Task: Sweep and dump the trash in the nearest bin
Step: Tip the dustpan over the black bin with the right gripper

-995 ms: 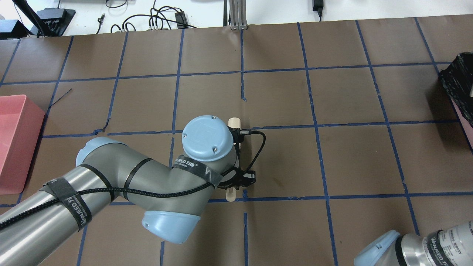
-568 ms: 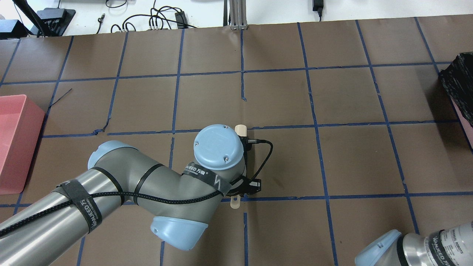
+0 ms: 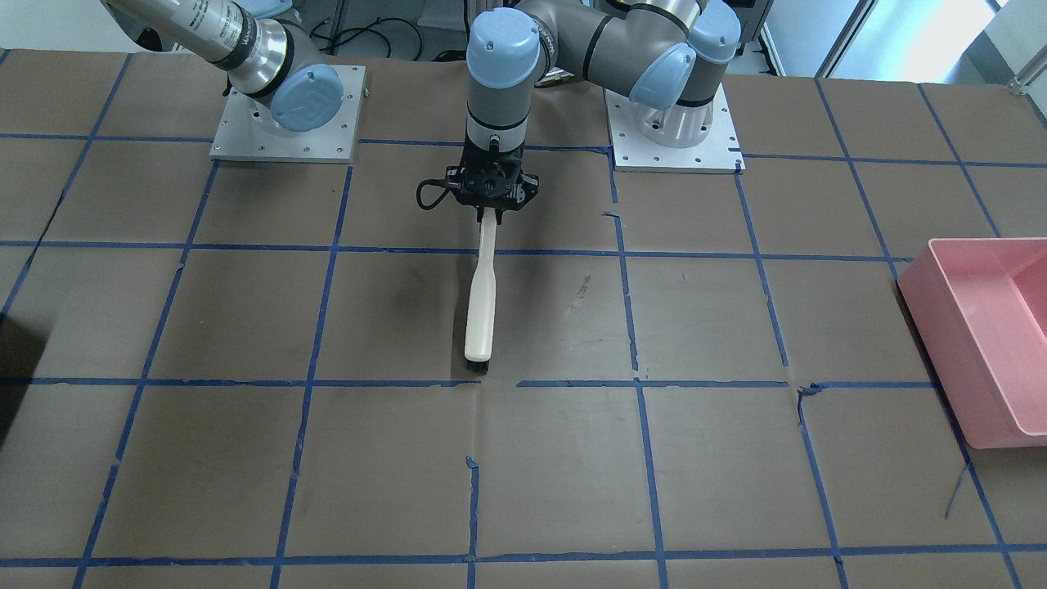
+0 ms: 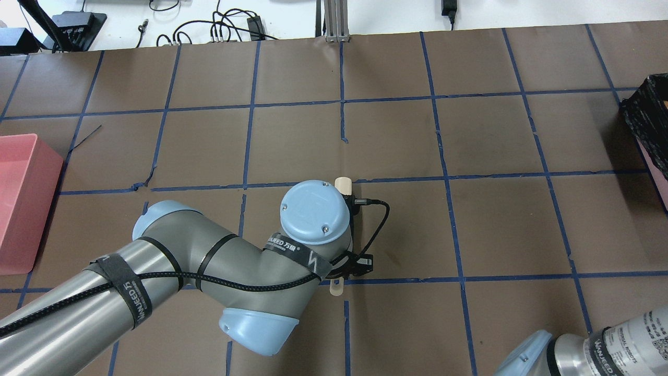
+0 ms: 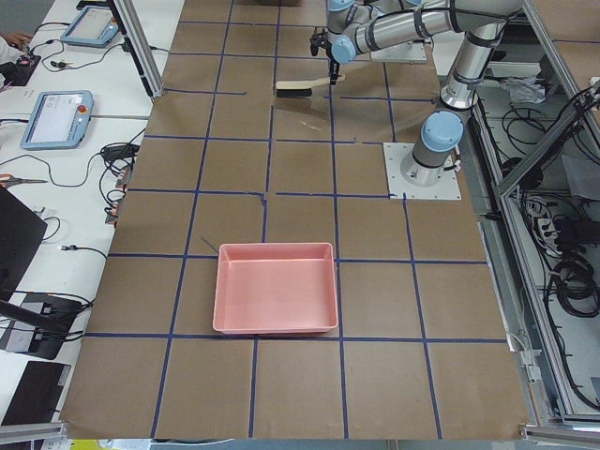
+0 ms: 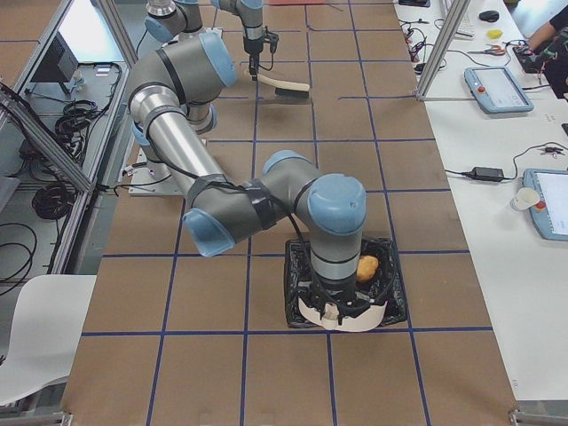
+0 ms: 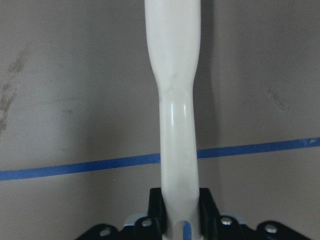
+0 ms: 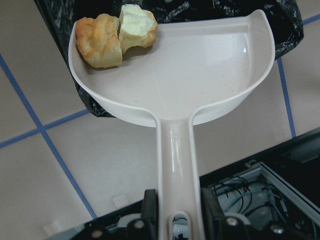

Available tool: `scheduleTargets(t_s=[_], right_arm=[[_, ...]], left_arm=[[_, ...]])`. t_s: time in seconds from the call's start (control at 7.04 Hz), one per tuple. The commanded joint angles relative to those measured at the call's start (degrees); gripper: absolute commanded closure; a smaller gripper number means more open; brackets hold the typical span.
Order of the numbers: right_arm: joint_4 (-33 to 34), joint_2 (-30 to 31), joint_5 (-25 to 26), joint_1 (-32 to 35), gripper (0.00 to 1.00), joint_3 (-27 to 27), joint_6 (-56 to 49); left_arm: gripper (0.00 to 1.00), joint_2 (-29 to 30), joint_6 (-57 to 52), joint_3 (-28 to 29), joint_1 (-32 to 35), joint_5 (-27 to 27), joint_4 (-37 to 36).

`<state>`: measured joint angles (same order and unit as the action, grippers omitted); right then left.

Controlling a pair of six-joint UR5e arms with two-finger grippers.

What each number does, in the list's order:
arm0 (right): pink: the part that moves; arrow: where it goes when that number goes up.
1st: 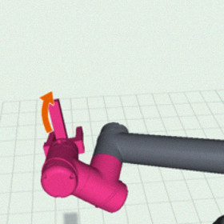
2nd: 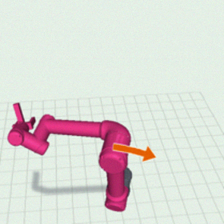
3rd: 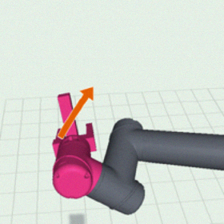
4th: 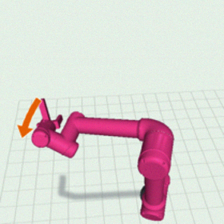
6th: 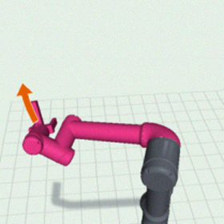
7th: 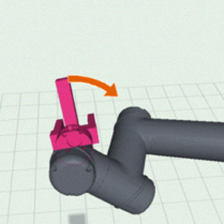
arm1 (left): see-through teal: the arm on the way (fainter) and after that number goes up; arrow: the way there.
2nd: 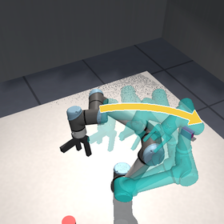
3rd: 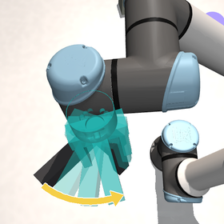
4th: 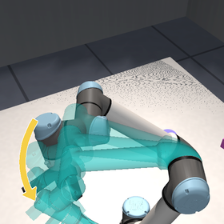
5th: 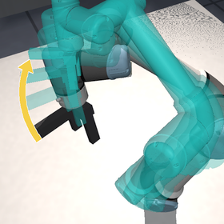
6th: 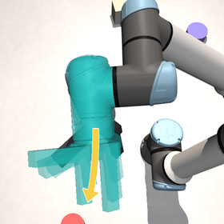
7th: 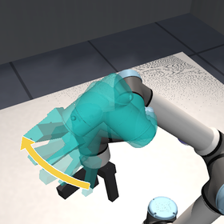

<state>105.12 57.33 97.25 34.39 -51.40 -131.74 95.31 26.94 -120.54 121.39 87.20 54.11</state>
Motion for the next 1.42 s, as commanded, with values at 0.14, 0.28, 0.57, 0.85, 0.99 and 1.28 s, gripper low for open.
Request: scheduleTargets(t_s=[0.14,0.28,0.57,0.85,0.99,1.28], right_arm=[[4.39,1.73,4.25,4.70,1.00,-1.06,-1.06],[4.39,1.99,5.57,5.59,1.00,-1.59,-1.06],[-3.27,5.48,4.97,5.60,1.00,-1.77,-0.10],[-9.66,11.82,2.70,6.56,1.00,-7.09,7.14],[-9.06,16.37,-2.71,6.74,1.00,-14.09,11.81],[-8.97,26.82,-8.18,7.00,1.00,-28.69,23.24]], left_arm=[[0.36,0.14,-0.14,-0.04,-0.01,0.16,-0.15],[0.32,0.14,-0.13,-0.13,-0.01,0.25,-0.15],[0.29,0.75,-0.31,0.13,-0.01,0.17,-0.23],[0.26,0.75,-0.49,0.57,-0.10,0.16,-0.50],[0.24,0.40,-0.57,0.83,-0.62,0.16,-0.50],[0.20,-0.91,-1.10,1.36,-1.59,0.16,-0.41]])
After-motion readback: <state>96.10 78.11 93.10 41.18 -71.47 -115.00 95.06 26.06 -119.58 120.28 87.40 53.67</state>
